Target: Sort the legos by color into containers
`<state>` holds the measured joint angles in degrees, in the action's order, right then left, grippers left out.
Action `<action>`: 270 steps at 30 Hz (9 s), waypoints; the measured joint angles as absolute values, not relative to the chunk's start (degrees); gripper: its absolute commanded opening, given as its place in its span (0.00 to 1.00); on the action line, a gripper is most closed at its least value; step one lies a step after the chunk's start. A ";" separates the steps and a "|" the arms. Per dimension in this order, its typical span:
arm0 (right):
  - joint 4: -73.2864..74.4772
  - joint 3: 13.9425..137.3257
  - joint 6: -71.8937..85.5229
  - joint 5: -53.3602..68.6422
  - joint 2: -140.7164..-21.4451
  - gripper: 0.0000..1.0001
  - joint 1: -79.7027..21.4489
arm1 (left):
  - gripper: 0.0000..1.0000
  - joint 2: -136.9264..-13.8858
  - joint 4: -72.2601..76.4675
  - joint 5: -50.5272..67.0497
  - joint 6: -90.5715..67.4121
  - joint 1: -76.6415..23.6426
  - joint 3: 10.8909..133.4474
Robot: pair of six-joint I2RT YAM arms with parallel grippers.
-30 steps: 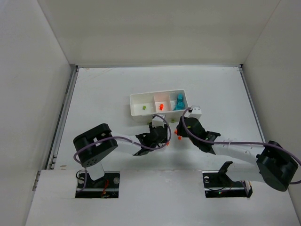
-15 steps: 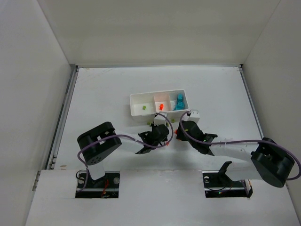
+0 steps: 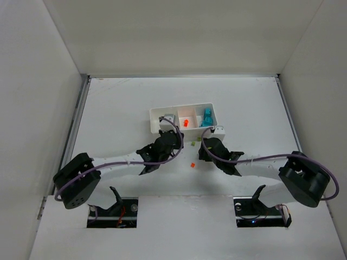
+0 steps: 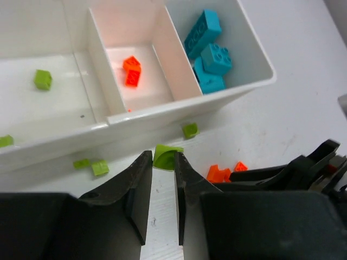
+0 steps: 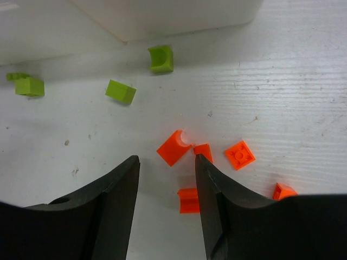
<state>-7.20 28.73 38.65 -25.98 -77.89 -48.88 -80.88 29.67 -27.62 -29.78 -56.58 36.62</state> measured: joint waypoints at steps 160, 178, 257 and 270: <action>17.63 26.96 54.33 -34.72 -63.09 0.55 -44.71 | 0.18 -78.28 33.89 -29.04 -27.94 -51.13 39.38; 19.64 32.84 53.36 -30.50 -73.84 0.44 -42.33 | 0.30 -87.61 31.62 -25.19 -31.57 -37.98 38.83; 17.76 71.31 37.17 -30.63 -96.97 0.19 -45.36 | 0.33 -76.88 29.95 -37.78 -24.99 -58.43 25.78; 12.95 66.28 33.30 -31.48 -92.84 0.55 -45.39 | 0.35 -87.85 26.98 -38.63 -35.73 -58.92 31.00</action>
<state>12.95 66.28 33.30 -31.48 -92.84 -45.39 -87.85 26.98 -38.63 -35.73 -58.92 31.00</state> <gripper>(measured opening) 0.567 0.349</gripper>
